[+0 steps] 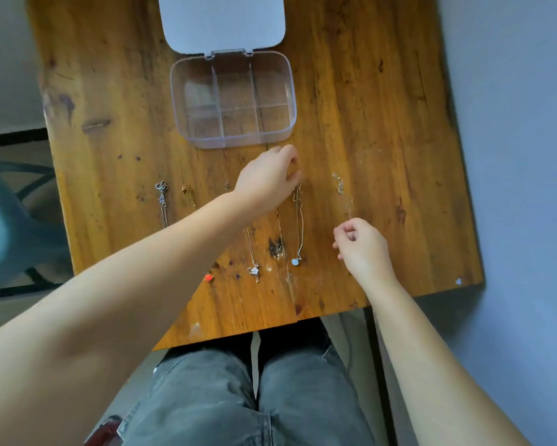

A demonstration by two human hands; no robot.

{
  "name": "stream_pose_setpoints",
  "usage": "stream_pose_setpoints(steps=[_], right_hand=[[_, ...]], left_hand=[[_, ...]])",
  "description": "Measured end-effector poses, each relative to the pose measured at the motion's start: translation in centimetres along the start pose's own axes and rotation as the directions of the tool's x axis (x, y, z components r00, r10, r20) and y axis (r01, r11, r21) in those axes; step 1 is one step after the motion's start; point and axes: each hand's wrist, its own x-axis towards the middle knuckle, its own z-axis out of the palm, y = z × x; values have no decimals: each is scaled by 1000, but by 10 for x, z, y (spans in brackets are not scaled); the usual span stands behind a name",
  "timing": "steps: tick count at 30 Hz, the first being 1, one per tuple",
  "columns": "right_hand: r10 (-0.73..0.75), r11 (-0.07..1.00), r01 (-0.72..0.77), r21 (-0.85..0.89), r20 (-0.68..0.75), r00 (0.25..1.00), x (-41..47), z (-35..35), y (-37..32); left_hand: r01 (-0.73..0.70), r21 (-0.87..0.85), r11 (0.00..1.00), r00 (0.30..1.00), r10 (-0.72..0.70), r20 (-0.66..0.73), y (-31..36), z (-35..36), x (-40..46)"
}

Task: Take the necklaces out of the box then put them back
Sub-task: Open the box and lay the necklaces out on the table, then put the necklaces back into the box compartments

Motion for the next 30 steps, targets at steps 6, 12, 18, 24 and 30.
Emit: stream_pose_setpoints(steps=[6,12,18,24,30], right_hand=[[-237,960,262,-98,212,948,0,50,-90],[-522,700,659,-275,432,735,5,126,-168],[-614,207,817,-538,578,537,15,168,-187],[-598,70,836,-544,648,472,16,167,-182],[-525,710,687,-155,534,663,10,133,-190]], left_hand=[[330,-120,936,924,-346,-161,-93,-36,-104],[543,-196,817,789,-576,-214,-141,-29,-199],[510,50,859,845,-489,-216,-122,10,-217],[431,24,902,887,-418,-197,-128,13,-214],[432,-155,888,865,-457,-208,-130,-9,-201]])
